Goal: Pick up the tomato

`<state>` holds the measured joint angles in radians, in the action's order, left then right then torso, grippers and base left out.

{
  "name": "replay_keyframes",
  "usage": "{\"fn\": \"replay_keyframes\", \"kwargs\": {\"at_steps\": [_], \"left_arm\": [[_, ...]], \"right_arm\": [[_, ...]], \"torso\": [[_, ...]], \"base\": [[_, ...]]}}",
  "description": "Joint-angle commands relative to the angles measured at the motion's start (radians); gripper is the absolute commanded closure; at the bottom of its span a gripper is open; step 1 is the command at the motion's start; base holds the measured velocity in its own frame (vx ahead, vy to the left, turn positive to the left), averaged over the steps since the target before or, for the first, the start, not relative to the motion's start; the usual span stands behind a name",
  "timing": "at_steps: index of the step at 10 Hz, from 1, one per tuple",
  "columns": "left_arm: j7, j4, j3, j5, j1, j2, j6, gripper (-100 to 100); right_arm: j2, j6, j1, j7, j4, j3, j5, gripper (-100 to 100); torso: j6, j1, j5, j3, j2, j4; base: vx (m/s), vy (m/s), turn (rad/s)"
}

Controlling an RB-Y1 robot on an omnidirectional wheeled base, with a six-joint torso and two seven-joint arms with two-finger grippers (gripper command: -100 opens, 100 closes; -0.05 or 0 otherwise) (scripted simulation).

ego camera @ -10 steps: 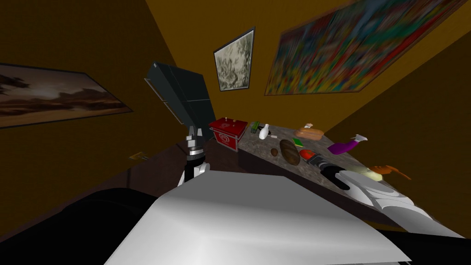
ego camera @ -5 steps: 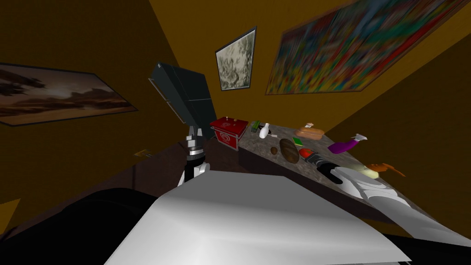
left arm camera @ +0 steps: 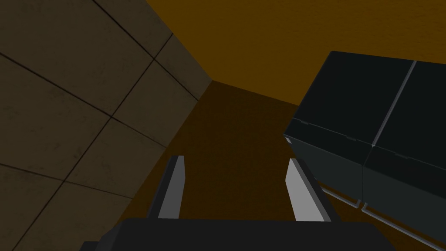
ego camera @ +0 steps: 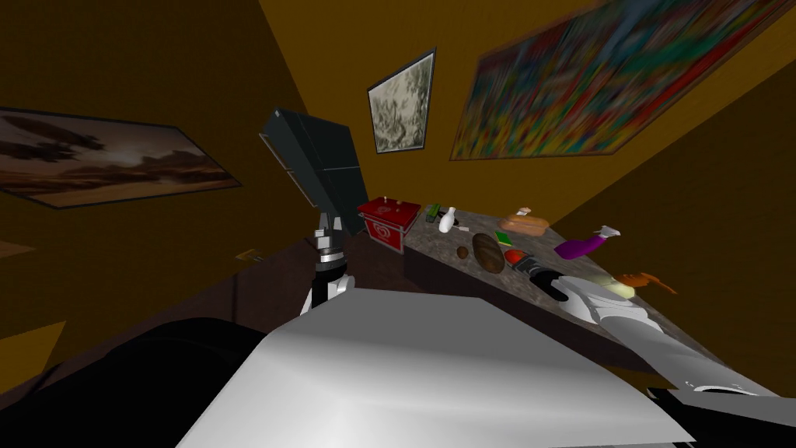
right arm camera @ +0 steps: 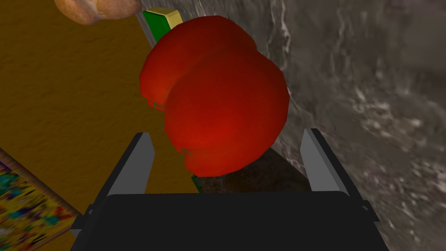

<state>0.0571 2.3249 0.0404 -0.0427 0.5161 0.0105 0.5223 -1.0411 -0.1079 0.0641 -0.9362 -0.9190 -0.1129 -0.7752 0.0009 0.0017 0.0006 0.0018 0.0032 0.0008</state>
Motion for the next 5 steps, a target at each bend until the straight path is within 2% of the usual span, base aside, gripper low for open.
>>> {"fn": "replay_keyframes", "kwargs": {"at_steps": [1,2,5], "left_arm": [[0.000,0.000,0.000,0.000,0.000,0.000,0.000,0],[0.000,0.000,0.000,0.000,0.000,0.000,0.000,0],[0.000,0.000,0.000,0.000,0.000,0.000,0.000,0]], "right_arm": [[0.005,-0.008,-0.034,-0.017,0.042,-0.007,0.009,-100],[0.012,-0.019,-0.070,-0.044,0.073,-0.029,0.030,-100],[0.019,-0.030,-0.139,-0.070,0.153,-0.051,0.050,-100]], "torso": [[0.000,0.000,0.000,0.000,0.000,0.000],[0.000,0.000,0.000,0.000,0.000,0.000],[0.000,0.000,0.000,0.000,0.000,0.000]], "base": [[-0.045,-0.002,0.021],[-0.055,-0.011,0.030],[-0.053,-0.003,0.035]]}}
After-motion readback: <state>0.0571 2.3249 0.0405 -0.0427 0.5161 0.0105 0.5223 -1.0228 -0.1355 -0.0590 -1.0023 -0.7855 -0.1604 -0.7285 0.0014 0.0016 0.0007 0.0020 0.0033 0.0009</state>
